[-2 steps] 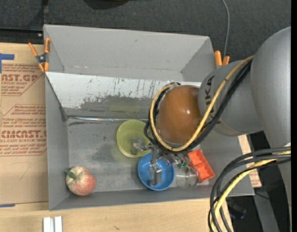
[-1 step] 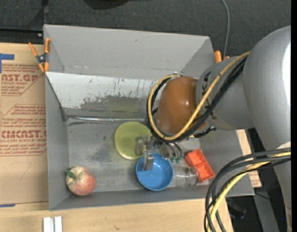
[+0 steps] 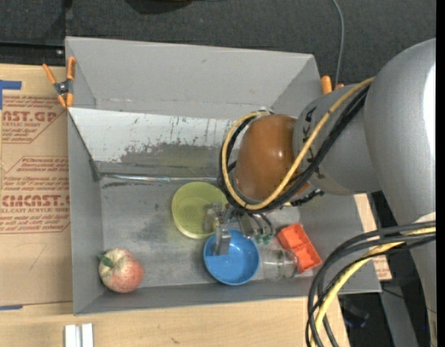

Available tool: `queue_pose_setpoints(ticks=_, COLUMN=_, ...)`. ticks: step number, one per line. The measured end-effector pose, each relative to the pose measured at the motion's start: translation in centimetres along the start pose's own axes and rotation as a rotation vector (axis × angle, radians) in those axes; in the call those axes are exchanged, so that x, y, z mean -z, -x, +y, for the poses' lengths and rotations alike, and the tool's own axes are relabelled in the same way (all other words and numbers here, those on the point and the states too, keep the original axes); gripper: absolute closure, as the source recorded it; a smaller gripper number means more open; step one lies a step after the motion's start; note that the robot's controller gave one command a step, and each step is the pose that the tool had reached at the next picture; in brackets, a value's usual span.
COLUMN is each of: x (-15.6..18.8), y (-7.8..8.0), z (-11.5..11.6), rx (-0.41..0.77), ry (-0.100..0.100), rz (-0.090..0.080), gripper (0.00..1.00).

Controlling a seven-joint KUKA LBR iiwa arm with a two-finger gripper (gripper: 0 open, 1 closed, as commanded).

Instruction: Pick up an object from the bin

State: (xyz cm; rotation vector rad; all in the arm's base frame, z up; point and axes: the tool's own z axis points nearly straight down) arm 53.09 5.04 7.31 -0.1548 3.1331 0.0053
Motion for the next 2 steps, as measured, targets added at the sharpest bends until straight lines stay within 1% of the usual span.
queue_pose_setpoints(ticks=1, x=0.2, y=0.0, z=0.0, rx=0.0, ry=0.0, rz=0.0, gripper=1.0)
queue_pose_setpoints(ticks=2, x=1.8, y=0.1, z=0.0, rx=0.0, ry=0.0, rz=-0.005, gripper=1.0)
